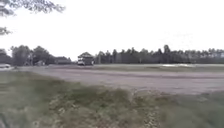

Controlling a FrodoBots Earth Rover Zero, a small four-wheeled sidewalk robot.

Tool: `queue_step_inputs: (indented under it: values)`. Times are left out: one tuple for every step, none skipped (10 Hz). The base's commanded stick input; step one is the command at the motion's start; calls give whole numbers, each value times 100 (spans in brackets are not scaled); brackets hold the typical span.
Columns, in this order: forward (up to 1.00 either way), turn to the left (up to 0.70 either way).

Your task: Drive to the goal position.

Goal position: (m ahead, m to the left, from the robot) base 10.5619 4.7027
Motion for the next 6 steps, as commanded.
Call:
queue_step_inputs:
  values:
    - [50, 50]
    - [50, 50]
    - [50, 12]
    - [50, 0]
    - [50, 0]
    - [50, 0]
